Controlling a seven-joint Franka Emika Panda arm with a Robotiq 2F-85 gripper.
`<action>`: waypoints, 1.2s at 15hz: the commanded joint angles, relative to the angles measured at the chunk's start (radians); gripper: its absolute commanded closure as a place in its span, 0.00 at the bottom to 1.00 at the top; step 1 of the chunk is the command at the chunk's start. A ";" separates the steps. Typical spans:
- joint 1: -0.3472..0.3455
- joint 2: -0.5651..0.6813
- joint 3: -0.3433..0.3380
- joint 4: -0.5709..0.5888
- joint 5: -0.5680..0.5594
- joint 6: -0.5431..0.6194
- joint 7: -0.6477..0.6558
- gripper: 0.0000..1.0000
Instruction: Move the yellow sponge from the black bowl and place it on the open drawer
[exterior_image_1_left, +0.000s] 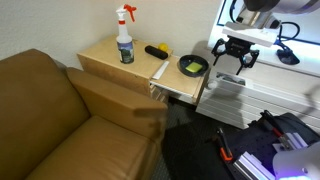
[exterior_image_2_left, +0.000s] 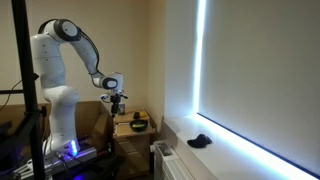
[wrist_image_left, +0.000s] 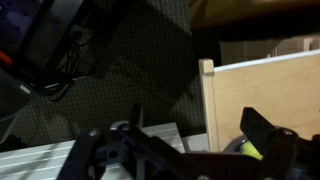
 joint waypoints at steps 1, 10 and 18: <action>-0.014 0.206 -0.030 0.123 -0.015 0.160 0.153 0.00; 0.109 0.370 -0.164 0.315 -0.238 0.269 0.456 0.00; -0.217 0.629 0.228 0.504 0.197 0.340 0.032 0.00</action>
